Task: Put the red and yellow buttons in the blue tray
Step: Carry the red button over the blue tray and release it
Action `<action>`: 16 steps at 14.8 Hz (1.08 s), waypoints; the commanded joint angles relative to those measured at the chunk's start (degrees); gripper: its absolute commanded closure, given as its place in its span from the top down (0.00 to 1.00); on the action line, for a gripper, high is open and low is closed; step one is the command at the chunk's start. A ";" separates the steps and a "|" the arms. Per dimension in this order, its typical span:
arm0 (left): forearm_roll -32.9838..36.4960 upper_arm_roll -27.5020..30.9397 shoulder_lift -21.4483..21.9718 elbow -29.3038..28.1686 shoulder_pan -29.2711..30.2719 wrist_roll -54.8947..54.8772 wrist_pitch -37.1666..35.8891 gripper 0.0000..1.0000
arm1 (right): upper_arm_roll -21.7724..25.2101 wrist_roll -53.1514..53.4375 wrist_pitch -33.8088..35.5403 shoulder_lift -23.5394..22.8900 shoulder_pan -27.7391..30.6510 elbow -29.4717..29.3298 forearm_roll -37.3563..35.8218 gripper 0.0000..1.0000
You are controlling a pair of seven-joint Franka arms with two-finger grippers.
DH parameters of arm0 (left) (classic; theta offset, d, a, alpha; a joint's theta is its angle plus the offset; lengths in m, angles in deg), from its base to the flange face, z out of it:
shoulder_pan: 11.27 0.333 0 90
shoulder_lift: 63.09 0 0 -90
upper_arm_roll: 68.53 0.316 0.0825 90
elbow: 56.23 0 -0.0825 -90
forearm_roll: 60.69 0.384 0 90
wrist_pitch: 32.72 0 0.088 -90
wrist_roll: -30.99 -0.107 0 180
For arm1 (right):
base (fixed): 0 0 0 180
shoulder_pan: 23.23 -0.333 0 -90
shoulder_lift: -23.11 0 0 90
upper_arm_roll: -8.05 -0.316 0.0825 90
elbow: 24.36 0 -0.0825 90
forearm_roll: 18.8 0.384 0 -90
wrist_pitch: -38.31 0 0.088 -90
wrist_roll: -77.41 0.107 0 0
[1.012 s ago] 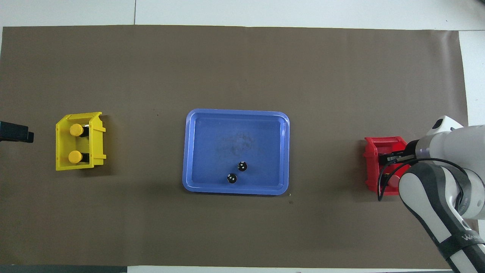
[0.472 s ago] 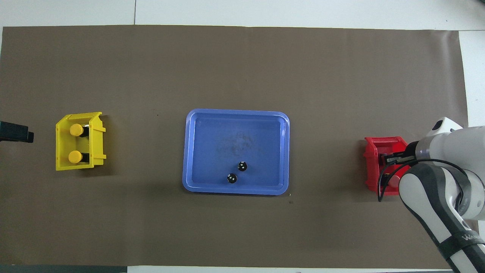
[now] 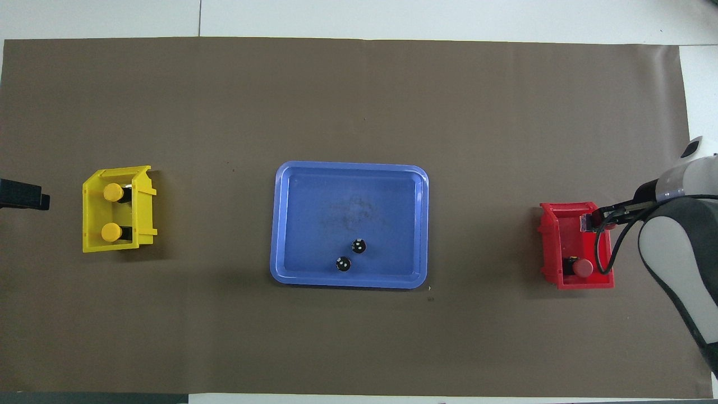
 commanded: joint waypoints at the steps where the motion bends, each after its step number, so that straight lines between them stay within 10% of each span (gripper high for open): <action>1: 0.26 -0.22 1.50 -1.94 0.42 -0.73 1.54 1.00 | -0.37 6.14 7.74 -6.79 -4.61 -14.22 1.51 0.24; 9: 0.26 -0.13 1.77 -2.46 0.42 -3.88 0.84 1.00 | -0.37 43.84 -1.79 -20.68 -30.72 -28.78 2.84 0.22; 16: 1.49 -0.04 2.82 -4.57 1.91 -5.13 2.77 1.00 | -0.63 46.95 -6.74 -27.11 -38.20 -27.64 4.95 0.22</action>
